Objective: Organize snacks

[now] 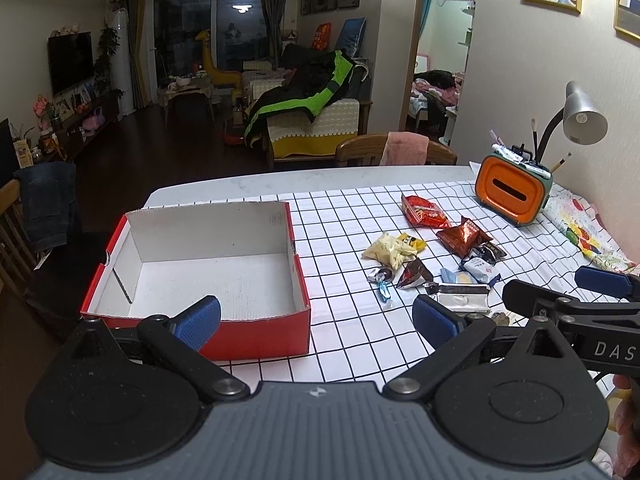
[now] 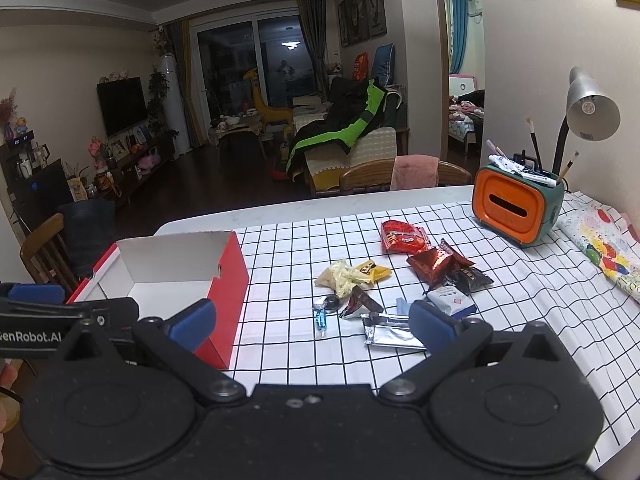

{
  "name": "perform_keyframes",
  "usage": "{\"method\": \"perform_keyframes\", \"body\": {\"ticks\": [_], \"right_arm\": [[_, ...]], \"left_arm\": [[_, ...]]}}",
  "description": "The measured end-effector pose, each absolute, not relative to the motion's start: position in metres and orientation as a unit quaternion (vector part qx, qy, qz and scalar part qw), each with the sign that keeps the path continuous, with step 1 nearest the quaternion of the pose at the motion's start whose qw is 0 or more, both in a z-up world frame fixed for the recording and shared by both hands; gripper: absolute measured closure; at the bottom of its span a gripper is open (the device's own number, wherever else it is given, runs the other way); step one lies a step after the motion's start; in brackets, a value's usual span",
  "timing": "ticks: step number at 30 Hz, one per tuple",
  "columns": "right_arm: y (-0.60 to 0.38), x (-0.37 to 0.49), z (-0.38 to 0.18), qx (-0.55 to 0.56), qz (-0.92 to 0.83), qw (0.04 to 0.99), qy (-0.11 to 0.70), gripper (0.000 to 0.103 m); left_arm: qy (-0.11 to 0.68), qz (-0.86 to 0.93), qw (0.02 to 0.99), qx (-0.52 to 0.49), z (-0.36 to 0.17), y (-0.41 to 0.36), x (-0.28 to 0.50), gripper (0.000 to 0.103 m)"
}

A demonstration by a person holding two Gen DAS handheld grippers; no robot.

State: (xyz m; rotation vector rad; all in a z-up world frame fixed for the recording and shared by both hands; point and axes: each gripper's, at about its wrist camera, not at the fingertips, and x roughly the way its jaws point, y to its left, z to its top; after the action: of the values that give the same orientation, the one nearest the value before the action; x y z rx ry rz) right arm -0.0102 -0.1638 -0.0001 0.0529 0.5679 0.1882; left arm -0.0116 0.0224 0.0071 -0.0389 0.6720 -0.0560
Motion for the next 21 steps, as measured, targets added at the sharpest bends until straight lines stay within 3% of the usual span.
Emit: {"method": "perform_keyframes", "body": {"ticks": [21], "right_arm": [[-0.1661,-0.0129,0.0054,0.013,0.088,0.958,0.274,0.000]], "left_arm": [[0.328,-0.038,0.944,-0.023,0.0062,0.0164,-0.0139,0.000]]}}
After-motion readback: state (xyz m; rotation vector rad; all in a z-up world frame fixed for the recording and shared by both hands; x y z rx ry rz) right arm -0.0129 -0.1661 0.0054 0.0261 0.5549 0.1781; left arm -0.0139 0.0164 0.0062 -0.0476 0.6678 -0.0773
